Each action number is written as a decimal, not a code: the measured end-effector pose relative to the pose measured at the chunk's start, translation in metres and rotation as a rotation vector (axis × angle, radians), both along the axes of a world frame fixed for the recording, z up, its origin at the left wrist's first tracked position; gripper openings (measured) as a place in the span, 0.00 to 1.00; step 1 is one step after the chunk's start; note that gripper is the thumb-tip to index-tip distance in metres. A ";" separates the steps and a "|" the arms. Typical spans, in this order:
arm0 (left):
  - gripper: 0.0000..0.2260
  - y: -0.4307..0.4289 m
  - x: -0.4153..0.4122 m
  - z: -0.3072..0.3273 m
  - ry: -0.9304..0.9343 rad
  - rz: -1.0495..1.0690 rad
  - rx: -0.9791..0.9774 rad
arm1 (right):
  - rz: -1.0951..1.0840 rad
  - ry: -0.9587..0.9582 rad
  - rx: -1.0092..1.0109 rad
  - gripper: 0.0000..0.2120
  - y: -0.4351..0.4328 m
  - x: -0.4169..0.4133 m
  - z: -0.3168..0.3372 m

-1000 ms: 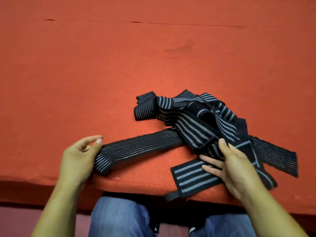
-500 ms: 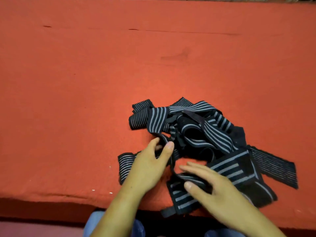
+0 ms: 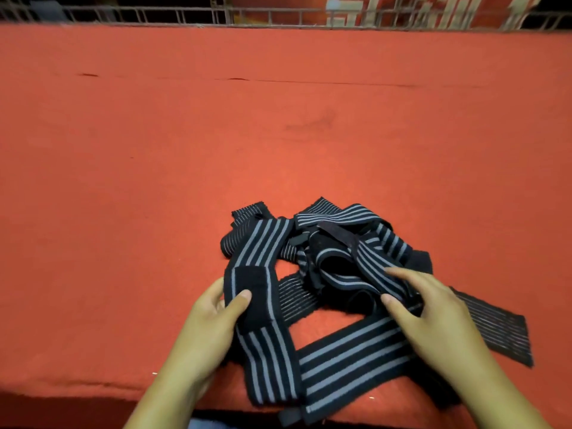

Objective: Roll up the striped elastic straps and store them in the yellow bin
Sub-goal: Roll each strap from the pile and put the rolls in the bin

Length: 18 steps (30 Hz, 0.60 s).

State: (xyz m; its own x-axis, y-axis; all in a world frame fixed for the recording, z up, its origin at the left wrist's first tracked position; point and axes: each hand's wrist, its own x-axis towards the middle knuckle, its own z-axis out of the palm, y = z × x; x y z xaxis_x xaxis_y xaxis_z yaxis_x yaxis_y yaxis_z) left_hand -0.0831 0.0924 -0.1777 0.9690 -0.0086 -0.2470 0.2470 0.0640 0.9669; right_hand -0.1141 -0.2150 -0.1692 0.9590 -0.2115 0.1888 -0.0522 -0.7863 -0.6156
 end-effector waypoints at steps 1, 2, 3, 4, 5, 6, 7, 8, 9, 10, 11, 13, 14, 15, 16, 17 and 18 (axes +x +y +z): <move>0.12 0.001 -0.002 0.001 0.007 0.016 -0.038 | -0.008 -0.002 0.027 0.15 0.001 0.001 -0.003; 0.11 0.002 -0.003 0.000 0.002 0.034 -0.056 | -0.018 -0.003 0.052 0.12 0.001 0.001 -0.006; 0.11 0.003 -0.004 0.000 -0.011 0.058 -0.056 | -0.031 0.000 0.071 0.11 0.000 0.001 -0.009; 0.11 0.005 -0.004 -0.002 -0.029 0.084 -0.054 | -0.042 0.007 0.077 0.11 -0.002 0.001 -0.012; 0.12 0.007 -0.003 -0.003 -0.048 0.117 -0.054 | -0.049 0.016 0.068 0.12 -0.004 0.001 -0.016; 0.12 0.010 -0.002 -0.003 -0.068 0.157 -0.049 | -0.049 0.029 0.052 0.13 -0.006 0.000 -0.019; 0.11 0.014 0.000 -0.003 -0.087 0.205 -0.042 | -0.045 0.048 0.039 0.14 -0.008 -0.002 -0.022; 0.11 0.017 0.002 -0.004 -0.102 0.250 -0.039 | -0.034 0.067 0.031 0.17 -0.011 -0.004 -0.025; 0.11 0.021 0.005 -0.002 -0.110 0.290 -0.043 | -0.017 0.074 0.031 0.19 -0.013 -0.006 -0.027; 0.10 0.025 0.007 0.000 -0.112 0.323 -0.053 | -0.008 0.071 0.031 0.20 -0.015 -0.008 -0.029; 0.10 0.027 0.010 0.002 -0.110 0.352 -0.063 | -0.008 0.063 0.036 0.21 -0.016 -0.009 -0.031; 0.09 0.033 0.016 0.008 -0.101 0.407 -0.087 | -0.024 0.059 0.034 0.22 -0.017 -0.010 -0.033; 0.09 0.036 0.019 0.010 -0.090 0.437 -0.111 | -0.039 0.062 0.027 0.22 -0.017 -0.010 -0.034; 0.09 0.039 0.021 0.012 -0.076 0.473 -0.150 | -0.056 0.069 0.022 0.23 -0.017 -0.009 -0.035; 0.09 0.043 0.024 0.014 -0.067 0.511 -0.201 | -0.076 0.083 0.020 0.23 -0.017 -0.009 -0.036; 0.09 0.048 0.026 0.016 -0.067 0.541 -0.245 | -0.100 0.100 0.013 0.24 -0.017 -0.008 -0.036; 0.10 0.051 0.029 0.018 -0.070 0.552 -0.266 | -0.132 0.120 -0.004 0.25 -0.016 -0.007 -0.035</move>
State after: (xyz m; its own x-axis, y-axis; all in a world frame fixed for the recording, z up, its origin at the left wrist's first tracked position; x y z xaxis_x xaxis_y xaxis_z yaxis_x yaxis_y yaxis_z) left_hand -0.0543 0.1438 -0.1600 0.8620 0.4460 -0.2411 0.0454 0.4057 0.9129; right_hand -0.1209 -0.2313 -0.2040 0.9387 -0.3363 0.0754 -0.2280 -0.7700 -0.5959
